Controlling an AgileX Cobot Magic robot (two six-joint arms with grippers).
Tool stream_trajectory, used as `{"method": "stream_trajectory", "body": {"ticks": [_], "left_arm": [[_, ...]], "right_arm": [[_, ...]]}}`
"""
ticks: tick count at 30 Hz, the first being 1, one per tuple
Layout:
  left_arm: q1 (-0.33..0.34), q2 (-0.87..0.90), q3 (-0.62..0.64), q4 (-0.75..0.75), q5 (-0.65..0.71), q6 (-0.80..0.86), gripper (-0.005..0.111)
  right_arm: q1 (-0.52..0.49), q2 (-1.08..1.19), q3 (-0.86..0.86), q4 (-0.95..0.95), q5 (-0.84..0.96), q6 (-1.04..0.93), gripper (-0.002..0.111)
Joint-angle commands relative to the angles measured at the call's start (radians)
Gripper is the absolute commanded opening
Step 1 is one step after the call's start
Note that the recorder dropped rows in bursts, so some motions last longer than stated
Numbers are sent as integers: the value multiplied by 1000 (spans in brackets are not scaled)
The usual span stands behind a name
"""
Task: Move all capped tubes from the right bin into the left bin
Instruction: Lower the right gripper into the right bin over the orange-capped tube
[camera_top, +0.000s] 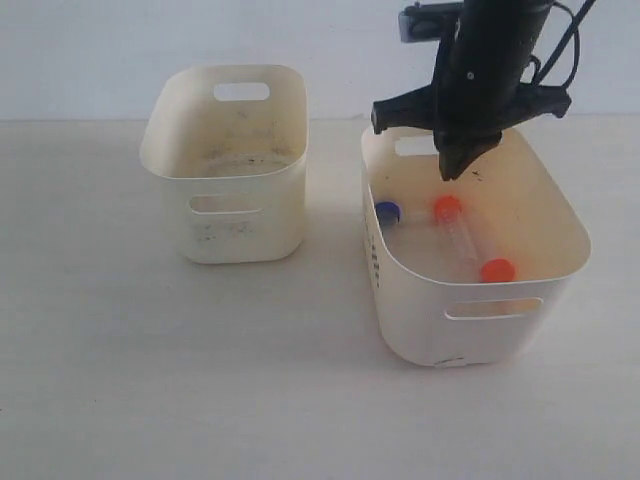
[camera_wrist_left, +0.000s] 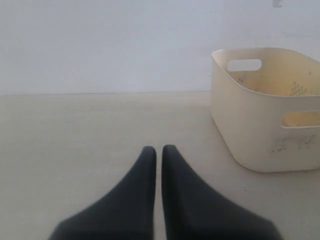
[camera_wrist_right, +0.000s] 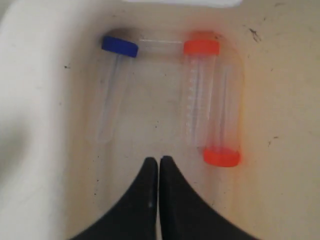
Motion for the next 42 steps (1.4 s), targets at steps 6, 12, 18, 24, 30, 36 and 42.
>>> {"method": "stream_trajectory", "body": {"ticks": [6, 12, 18, 24, 30, 36, 42], "left_arm": [[0, 3, -4, -6, -7, -10, 4], [0, 3, -4, -6, -7, -10, 4], [0, 3, -4, -6, -7, -10, 4], [0, 3, -4, -6, -7, -10, 4], [0, 3, -4, -6, -7, -10, 4], [0, 3, -4, -6, -7, -10, 4], [0, 3, -4, -6, -7, -10, 4]], "right_arm": [[0, 75, -3, -59, 7, 54, 26], [0, 110, -3, -66, -17, 55, 49], [0, 164, -3, -79, -24, 77, 57], [0, 187, -3, -120, -57, 77, 72], [0, 219, -3, -120, -76, 88, 69], [0, 227, -3, -122, -98, 104, 78], [0, 240, -3, -128, -105, 101, 88]]}}
